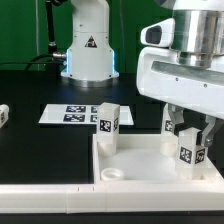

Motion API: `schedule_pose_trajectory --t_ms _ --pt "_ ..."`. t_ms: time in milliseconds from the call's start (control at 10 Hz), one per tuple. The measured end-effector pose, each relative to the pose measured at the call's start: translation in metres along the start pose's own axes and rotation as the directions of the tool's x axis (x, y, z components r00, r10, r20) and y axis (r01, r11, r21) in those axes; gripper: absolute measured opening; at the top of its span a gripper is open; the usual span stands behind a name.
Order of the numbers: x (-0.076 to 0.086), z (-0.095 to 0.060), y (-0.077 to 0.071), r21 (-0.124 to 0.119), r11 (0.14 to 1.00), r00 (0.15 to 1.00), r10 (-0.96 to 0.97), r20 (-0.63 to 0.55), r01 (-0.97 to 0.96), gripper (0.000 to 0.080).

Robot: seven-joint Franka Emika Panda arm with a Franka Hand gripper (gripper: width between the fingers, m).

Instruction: Assemble square table

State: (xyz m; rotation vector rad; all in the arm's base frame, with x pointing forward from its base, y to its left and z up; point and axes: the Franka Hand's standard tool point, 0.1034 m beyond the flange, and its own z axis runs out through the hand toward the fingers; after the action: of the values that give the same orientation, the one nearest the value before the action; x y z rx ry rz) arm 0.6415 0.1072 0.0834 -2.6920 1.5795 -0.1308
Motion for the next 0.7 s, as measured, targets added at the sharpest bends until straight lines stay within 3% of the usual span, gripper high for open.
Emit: schedule_pose_trajectory --t_ms 200,300,500,700 --pt "0.0006 0.0001 0.0002 -0.005 0.998 0.998 0.07 0.004 -0.07 0.0285" --pt "0.0006 0.0005 0.0003 -0.005 0.998 0.998 0.055 0.004 -0.055 0.0366" --pt "0.0005 0.0006 0.0003 -0.005 1.0 1.0 0.022 0.004 -0.022 0.0602" --pt "0.0013 0.0004 0.0004 -0.006 0.986 0.986 -0.169 0.0 0.169 0.064"
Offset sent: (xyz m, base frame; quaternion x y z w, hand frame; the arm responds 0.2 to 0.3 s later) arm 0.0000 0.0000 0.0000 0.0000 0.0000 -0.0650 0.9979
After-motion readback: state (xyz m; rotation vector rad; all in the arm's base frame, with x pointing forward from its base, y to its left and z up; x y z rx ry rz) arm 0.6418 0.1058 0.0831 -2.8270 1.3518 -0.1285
